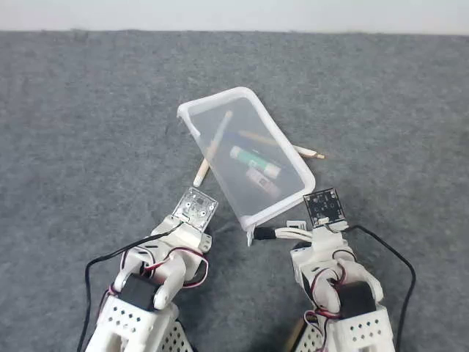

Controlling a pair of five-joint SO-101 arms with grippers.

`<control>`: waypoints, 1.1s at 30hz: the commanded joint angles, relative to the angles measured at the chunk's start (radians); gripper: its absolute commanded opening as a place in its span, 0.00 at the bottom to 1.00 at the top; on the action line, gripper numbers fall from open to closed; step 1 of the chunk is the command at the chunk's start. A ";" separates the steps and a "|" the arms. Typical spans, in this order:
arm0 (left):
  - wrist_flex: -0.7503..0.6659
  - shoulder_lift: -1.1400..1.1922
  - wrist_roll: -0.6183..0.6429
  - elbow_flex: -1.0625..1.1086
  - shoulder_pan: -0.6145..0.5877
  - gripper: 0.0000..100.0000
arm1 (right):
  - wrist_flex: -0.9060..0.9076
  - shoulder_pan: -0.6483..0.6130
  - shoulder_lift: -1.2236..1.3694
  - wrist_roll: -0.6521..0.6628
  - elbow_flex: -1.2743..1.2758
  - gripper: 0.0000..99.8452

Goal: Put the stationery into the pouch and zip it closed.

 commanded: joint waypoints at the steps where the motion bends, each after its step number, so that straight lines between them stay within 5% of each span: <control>1: 0.006 -0.011 -0.002 -0.013 0.006 0.01 | 0.004 -0.004 -0.012 -0.006 0.021 0.01; 10: 0.009 -0.011 -0.005 -0.013 -0.002 0.01 | 0.005 0.015 -0.012 -0.003 -0.026 0.01; 18: 0.011 -0.012 -0.006 -0.091 -0.183 0.01 | -0.134 0.265 -0.013 -0.002 -0.095 0.01; 26: -0.011 -0.012 0.037 -0.105 -0.365 0.01 | -0.277 0.321 -0.012 0.361 -0.117 0.02; 33: 0.025 -0.012 0.141 -0.162 -0.483 0.01 | -0.127 0.323 -0.001 0.425 -0.333 0.07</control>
